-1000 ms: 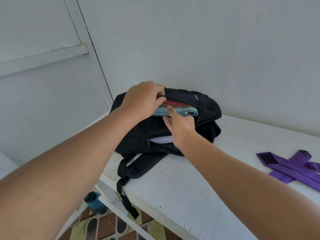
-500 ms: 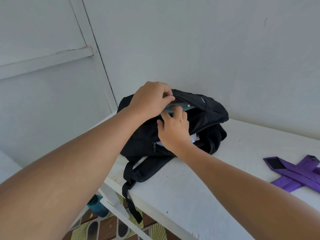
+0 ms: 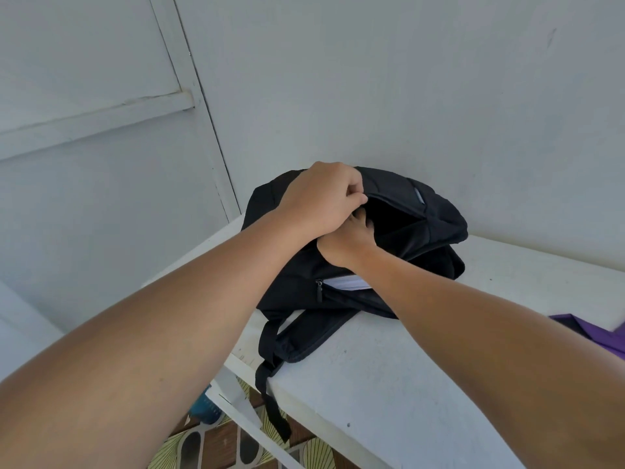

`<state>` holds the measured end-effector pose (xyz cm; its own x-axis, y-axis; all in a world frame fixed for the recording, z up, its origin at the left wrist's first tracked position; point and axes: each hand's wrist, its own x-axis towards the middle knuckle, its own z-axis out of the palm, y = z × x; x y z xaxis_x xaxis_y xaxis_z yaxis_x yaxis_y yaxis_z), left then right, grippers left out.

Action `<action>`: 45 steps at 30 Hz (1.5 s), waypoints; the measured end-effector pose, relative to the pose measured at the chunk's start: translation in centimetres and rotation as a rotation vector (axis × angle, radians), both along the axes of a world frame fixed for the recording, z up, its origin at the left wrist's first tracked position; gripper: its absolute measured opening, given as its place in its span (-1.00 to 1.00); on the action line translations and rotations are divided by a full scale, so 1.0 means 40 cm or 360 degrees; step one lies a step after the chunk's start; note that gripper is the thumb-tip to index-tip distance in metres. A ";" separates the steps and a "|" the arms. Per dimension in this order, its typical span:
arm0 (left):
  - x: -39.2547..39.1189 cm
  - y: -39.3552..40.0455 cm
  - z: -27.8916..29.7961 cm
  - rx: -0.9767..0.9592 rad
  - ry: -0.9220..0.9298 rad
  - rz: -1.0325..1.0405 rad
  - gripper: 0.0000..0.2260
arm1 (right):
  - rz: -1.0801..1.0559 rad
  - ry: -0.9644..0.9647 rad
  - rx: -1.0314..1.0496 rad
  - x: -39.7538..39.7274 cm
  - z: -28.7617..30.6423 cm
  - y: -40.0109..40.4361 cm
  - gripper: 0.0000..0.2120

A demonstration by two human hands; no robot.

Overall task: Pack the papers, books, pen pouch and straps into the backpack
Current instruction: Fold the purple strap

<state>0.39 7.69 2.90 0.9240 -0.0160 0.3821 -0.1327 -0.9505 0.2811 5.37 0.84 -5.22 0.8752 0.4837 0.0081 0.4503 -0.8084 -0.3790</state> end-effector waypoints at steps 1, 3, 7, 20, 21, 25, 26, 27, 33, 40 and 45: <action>0.003 -0.001 -0.006 0.0001 0.0020 -0.0019 -0.88 | 0.0000 0.0013 0.0035 0.000 -0.011 -0.002 -0.33; 0.007 -0.009 -0.019 -0.0012 0.0024 -0.0060 -0.84 | -0.0001 -0.0025 0.0231 -0.008 -0.032 -0.016 -0.35; 0.017 -0.051 -0.051 0.0012 -0.0163 -0.0195 -0.79 | -0.0069 -0.0432 0.0697 -0.037 -0.078 -0.097 -0.67; 0.033 -0.487 -0.227 -0.0197 0.0110 -0.0751 -0.90 | -0.1129 -0.0404 0.0791 -0.196 -0.186 -0.638 -0.82; 0.033 -0.529 -0.242 -0.0158 0.0188 -0.0790 -0.90 | -0.1216 -0.0382 0.0794 -0.211 -0.194 -0.685 -0.80; 0.031 -0.648 -0.283 -0.0002 0.0450 -0.0823 -0.86 | -0.1370 -0.0336 0.0709 -0.249 -0.214 -0.834 -0.74; 0.028 -0.673 -0.290 0.0039 0.0517 -0.0811 -0.83 | -0.1389 -0.0305 0.0677 -0.251 -0.221 -0.869 -0.73; 0.028 -0.698 -0.301 0.0082 0.0597 -0.0790 -0.80 | -0.1394 -0.0244 0.0643 -0.253 -0.229 -0.904 -0.70; 0.032 -0.776 -0.359 0.0417 0.0870 -0.0654 -0.62 | -0.1277 0.0193 0.0362 -0.218 -0.263 -1.031 -0.40; 0.029 -0.812 -0.358 0.0327 0.0989 -0.0408 -0.55 | -0.1144 0.0341 -0.0040 -0.167 -0.264 -1.022 -0.42; 0.021 -0.807 -0.360 0.0281 0.0959 -0.0384 -0.60 | -0.1082 0.0403 -0.0068 -0.152 -0.254 -1.046 -0.31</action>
<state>1.23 -24.58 -11.49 0.9376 -0.2636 -0.2269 -0.2156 -0.9524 0.2155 -0.69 -41.02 -15.39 0.9549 -0.1727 -0.2416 -0.2547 -0.8947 -0.3670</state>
